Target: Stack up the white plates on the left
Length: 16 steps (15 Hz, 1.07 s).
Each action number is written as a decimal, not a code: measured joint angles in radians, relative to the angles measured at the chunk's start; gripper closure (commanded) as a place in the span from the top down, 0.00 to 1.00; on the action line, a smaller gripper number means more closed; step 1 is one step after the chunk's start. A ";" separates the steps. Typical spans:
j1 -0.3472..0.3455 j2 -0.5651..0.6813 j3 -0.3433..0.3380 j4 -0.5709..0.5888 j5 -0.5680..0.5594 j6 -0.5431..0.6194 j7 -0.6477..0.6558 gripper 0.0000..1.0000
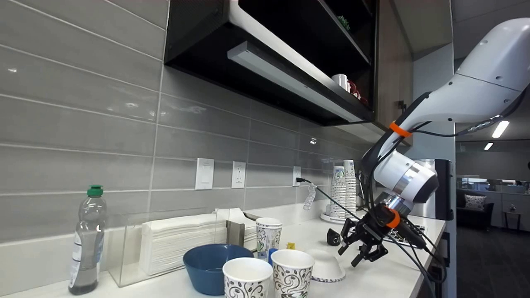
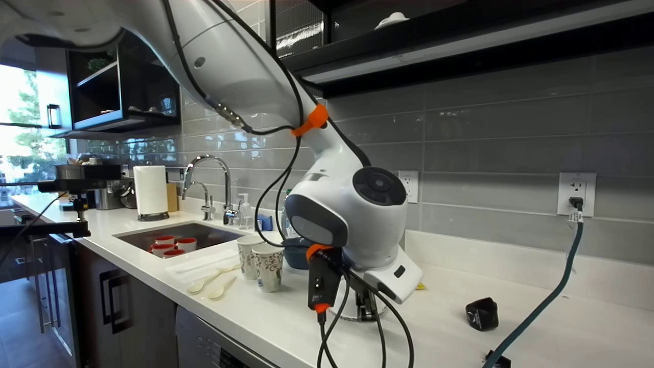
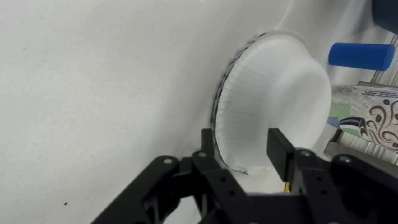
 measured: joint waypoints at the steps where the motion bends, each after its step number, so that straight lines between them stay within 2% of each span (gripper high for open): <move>1: 0.000 -0.003 0.002 -0.001 -0.003 0.008 0.000 0.89; 2: 0.000 -0.009 0.004 -0.004 -0.010 0.016 0.000 0.95; 4: 0.001 -0.030 0.009 -0.019 -0.030 0.030 0.002 1.00; 12: 0.010 -0.220 0.033 -0.168 -0.115 0.135 0.031 1.00; 16: 0.011 -0.287 0.042 -0.223 -0.120 0.146 0.037 1.00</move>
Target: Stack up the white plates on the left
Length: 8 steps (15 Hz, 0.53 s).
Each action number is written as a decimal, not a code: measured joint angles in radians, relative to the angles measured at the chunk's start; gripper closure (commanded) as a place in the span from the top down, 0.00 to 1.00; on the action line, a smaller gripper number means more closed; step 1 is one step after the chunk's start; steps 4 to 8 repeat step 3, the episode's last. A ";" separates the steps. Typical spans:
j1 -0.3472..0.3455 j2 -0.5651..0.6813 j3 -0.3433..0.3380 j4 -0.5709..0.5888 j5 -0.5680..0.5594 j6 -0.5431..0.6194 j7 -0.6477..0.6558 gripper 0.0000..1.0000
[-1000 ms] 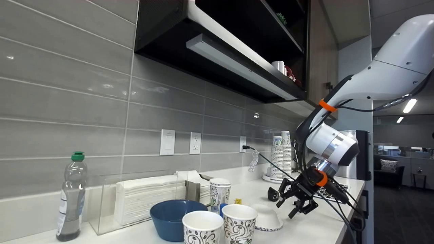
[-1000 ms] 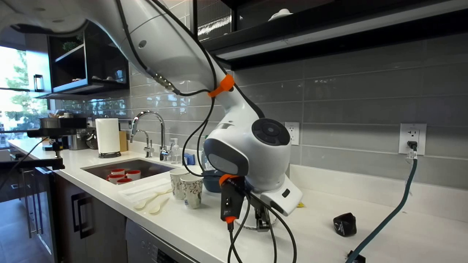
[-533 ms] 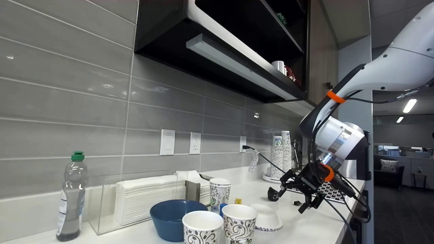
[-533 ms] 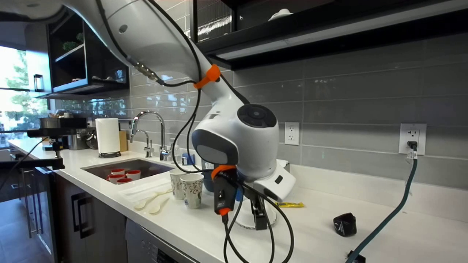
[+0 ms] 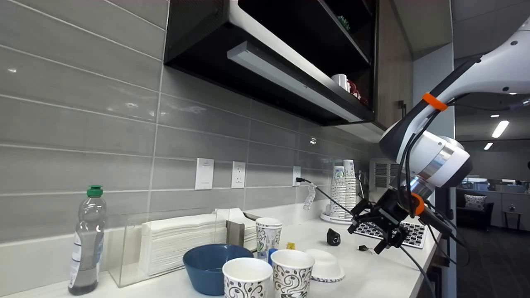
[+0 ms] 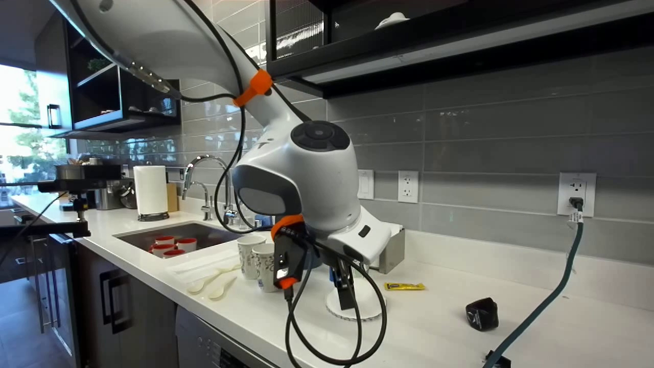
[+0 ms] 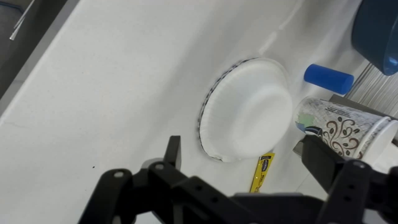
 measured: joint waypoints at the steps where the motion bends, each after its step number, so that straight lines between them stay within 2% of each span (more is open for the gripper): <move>1: -0.001 0.003 0.000 0.001 0.000 0.000 0.000 1.00; 8: -0.001 0.009 0.000 0.001 0.000 0.000 0.000 1.00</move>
